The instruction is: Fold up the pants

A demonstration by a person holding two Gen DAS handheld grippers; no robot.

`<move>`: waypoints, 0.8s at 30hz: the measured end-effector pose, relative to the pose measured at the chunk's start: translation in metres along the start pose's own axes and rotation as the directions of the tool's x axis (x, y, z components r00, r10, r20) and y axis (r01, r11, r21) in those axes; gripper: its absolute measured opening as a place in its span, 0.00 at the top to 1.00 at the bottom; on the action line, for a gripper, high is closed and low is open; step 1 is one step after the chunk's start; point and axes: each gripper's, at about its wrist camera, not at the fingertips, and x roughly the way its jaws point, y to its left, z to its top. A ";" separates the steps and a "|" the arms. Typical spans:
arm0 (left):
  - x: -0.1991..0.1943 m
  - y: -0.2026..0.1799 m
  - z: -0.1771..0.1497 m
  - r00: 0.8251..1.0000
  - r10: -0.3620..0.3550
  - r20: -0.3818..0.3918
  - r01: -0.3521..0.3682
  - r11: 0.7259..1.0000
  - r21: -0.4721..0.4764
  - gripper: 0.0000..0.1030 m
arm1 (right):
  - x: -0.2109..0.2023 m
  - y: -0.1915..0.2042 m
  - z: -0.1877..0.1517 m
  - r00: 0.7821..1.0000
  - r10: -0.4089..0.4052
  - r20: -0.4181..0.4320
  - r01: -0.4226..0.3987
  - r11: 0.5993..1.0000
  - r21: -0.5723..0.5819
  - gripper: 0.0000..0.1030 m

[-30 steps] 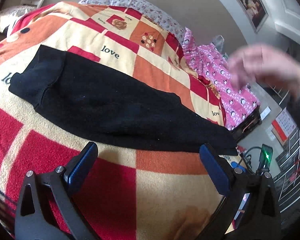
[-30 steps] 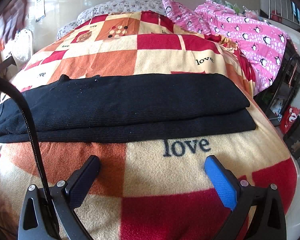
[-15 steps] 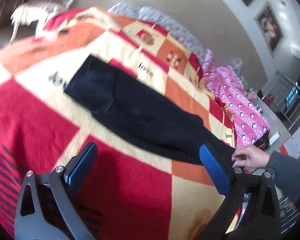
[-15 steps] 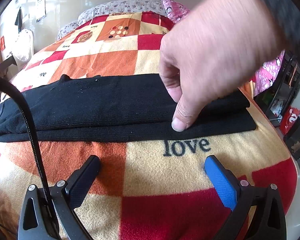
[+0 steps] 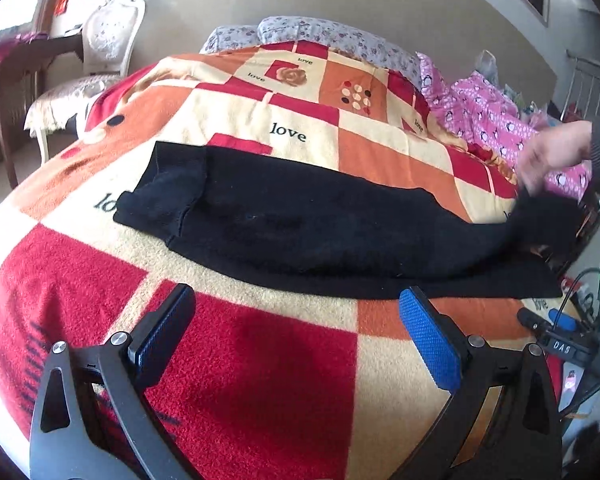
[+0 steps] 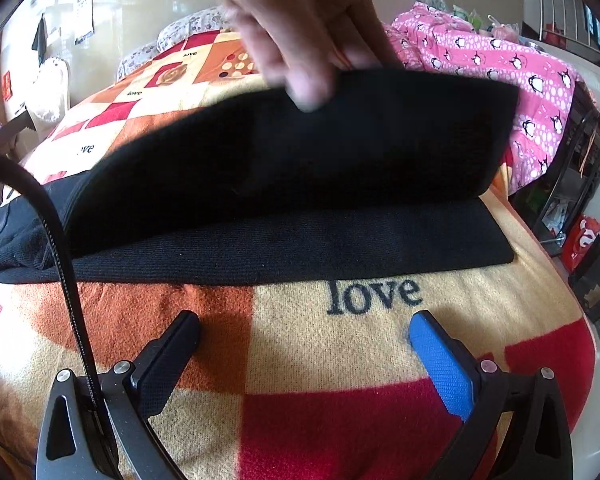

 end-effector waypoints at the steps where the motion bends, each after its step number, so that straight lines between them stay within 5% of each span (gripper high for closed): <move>1: 0.001 0.003 0.002 1.000 -0.003 -0.009 0.002 1.000 -0.021 0.01 | 0.000 0.000 0.000 1.000 0.001 0.002 -0.001 1.000 -0.001 0.00; 6: 0.004 0.016 0.005 0.999 -0.021 -0.048 0.015 0.994 -0.109 0.01 | 0.000 0.000 0.000 1.000 0.007 0.011 -0.007 1.000 -0.008 0.00; 24: 0.008 0.020 0.005 0.996 -0.069 -0.048 0.061 0.989 -0.137 0.01 | 0.001 -0.001 0.000 1.000 0.008 0.007 -0.008 1.000 -0.009 0.00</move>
